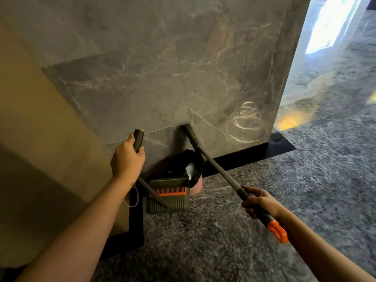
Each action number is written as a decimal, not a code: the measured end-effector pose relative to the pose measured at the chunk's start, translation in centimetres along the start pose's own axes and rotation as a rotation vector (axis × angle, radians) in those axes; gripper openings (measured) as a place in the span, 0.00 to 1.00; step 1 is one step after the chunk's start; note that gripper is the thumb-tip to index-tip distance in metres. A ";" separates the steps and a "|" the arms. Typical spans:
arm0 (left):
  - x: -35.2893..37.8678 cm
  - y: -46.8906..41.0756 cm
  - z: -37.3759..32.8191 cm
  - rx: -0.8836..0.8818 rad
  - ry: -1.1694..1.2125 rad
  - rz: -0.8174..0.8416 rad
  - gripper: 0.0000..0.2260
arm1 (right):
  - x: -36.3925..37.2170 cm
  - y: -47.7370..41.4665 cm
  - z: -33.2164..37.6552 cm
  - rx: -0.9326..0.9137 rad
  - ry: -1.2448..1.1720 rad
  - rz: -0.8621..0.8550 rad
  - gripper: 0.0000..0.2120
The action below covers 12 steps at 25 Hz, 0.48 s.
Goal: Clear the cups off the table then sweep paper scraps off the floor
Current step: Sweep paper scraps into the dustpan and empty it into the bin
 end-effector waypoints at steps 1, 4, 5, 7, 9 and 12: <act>-0.2 0.0 -0.4 0.001 0.018 0.006 0.22 | -0.4 0.0 0.2 -0.004 0.011 -0.021 0.30; -0.1 0.3 -3.0 0.044 0.096 0.036 0.19 | -2.0 0.2 0.4 0.014 -0.015 -0.084 0.29; 0.2 0.6 -4.2 0.072 0.122 0.050 0.19 | -2.7 0.3 0.3 0.025 -0.036 -0.104 0.29; 1.2 1.4 -6.8 0.129 0.162 0.084 0.20 | -4.5 0.7 -0.6 0.041 -0.065 -0.146 0.28; 2.5 2.2 -9.4 0.178 0.195 0.121 0.19 | -6.4 1.3 -1.8 0.059 -0.074 -0.191 0.25; 5.6 3.7 -14.8 0.274 0.300 0.200 0.18 | -10.7 3.2 -4.3 0.096 -0.145 -0.299 0.24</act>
Point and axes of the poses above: each hand's wrist, its own y-axis away from the middle knuckle, its own x-axis out of the palm, z = x × y, the point moved 8 cm from there along -y, towards the middle knuckle, and after that the axes turned 13 degrees about -z, right-handed, at the moved point
